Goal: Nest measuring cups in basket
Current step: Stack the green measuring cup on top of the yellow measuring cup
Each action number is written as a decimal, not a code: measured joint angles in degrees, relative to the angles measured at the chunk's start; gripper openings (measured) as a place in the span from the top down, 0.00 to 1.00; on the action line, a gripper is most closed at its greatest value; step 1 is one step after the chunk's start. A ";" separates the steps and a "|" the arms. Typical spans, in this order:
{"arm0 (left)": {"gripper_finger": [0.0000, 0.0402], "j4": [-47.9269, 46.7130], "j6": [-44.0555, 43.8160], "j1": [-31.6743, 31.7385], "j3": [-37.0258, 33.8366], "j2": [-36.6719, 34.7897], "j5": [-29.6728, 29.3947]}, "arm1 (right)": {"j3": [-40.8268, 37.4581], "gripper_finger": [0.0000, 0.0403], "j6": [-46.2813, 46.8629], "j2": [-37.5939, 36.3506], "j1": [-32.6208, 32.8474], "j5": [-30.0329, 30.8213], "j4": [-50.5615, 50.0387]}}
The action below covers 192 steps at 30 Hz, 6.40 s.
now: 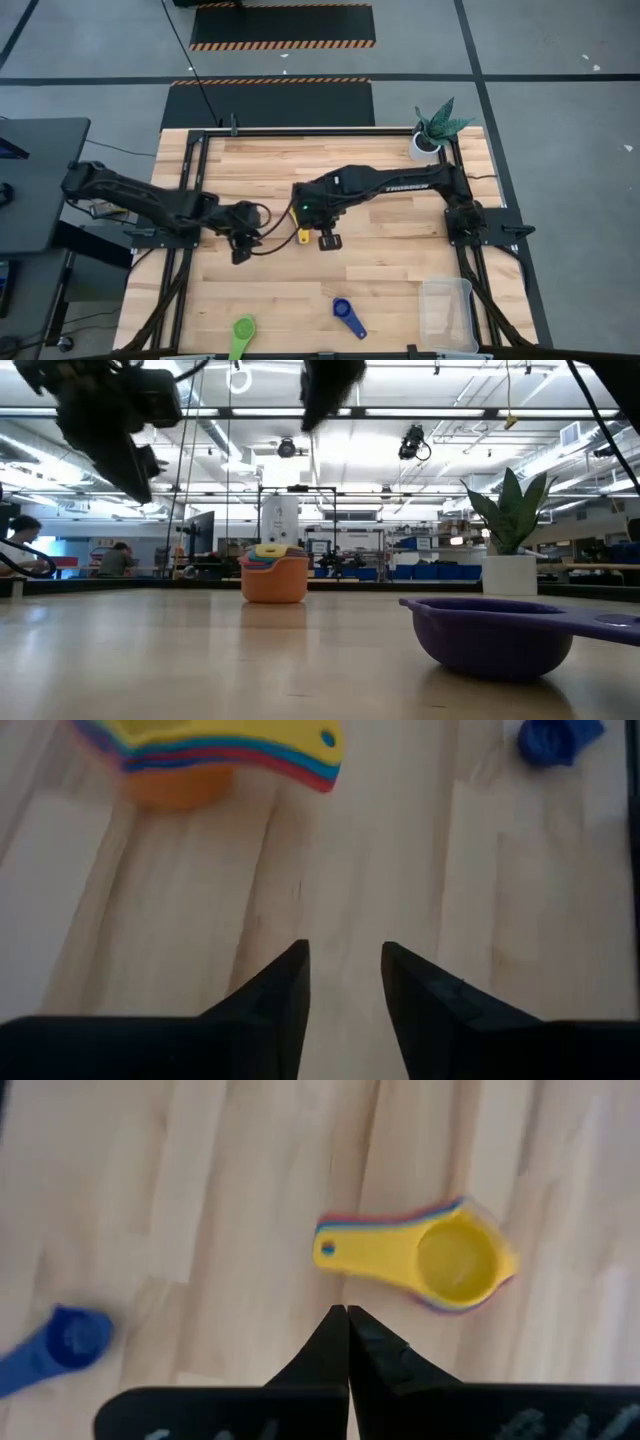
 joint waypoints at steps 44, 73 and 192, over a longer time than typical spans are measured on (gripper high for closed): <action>0.67 5.45 -68.92 -33.27 -0.02 8.69 5.07 | 10.25 1.00 -9.44 -5.60 13.08 0.04 -17.86; 0.78 15.24 -74.99 -33.61 0.00 11.95 7.73 | 10.24 1.00 -9.08 -5.57 13.08 -0.10 -17.28; 0.82 -12.62 5.38 26.27 33.88 39.17 7.34 | 10.24 1.00 -12.97 -10.93 -14.20 -0.14 -17.54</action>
